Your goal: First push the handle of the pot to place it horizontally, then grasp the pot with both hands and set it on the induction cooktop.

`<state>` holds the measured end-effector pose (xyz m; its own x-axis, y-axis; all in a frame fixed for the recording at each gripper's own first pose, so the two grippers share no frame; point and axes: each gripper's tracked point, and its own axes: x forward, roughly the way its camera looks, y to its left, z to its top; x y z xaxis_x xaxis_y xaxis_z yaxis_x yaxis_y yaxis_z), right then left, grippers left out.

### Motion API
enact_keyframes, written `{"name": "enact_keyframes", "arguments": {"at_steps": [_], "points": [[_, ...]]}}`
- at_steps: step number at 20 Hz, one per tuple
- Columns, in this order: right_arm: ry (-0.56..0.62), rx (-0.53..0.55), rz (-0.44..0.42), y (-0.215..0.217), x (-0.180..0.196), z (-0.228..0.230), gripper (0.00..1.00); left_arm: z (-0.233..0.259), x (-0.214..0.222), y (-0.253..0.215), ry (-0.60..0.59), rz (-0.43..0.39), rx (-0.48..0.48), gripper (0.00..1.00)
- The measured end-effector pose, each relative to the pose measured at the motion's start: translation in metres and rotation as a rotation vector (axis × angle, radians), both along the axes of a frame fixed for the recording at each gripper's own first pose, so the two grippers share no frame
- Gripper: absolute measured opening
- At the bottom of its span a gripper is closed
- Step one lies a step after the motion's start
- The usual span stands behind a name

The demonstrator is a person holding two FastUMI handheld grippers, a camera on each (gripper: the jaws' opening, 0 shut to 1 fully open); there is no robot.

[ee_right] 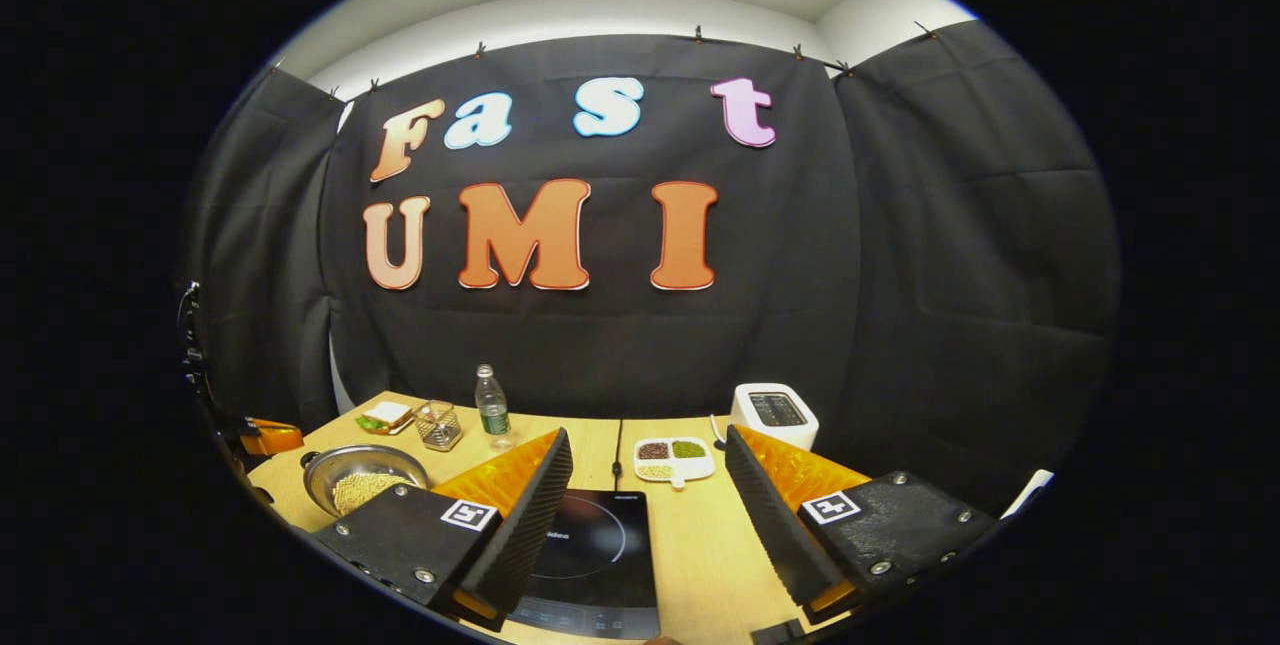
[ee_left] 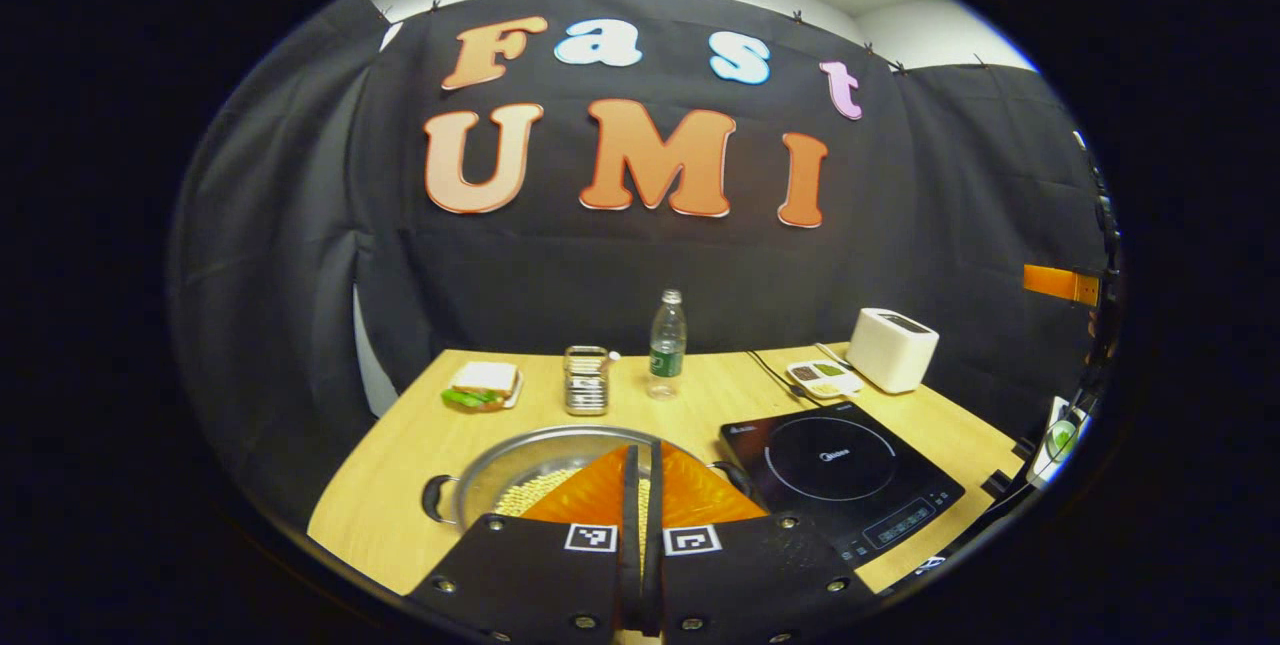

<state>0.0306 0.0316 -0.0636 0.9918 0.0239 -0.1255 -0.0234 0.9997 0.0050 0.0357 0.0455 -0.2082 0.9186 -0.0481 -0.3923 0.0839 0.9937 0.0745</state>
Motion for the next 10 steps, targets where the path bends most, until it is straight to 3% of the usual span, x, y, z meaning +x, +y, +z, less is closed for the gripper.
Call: {"name": "enact_keyframes", "arguments": {"at_steps": [4,9,10], "points": [[0.007,0.001,0.037,0.04,0.003,-0.011,0.95,0.011,-0.01,0.042,-0.043,0.071,-0.004,0.02],[0.005,0.022,0.055,0.09,0.008,-0.028,0.95,0.006,-0.02,0.085,-0.047,0.099,0.011,0.01],[0.014,0.027,0.061,0.102,0.01,-0.034,0.95,0.004,-0.021,0.092,-0.043,0.104,-0.004,0.07]]}}
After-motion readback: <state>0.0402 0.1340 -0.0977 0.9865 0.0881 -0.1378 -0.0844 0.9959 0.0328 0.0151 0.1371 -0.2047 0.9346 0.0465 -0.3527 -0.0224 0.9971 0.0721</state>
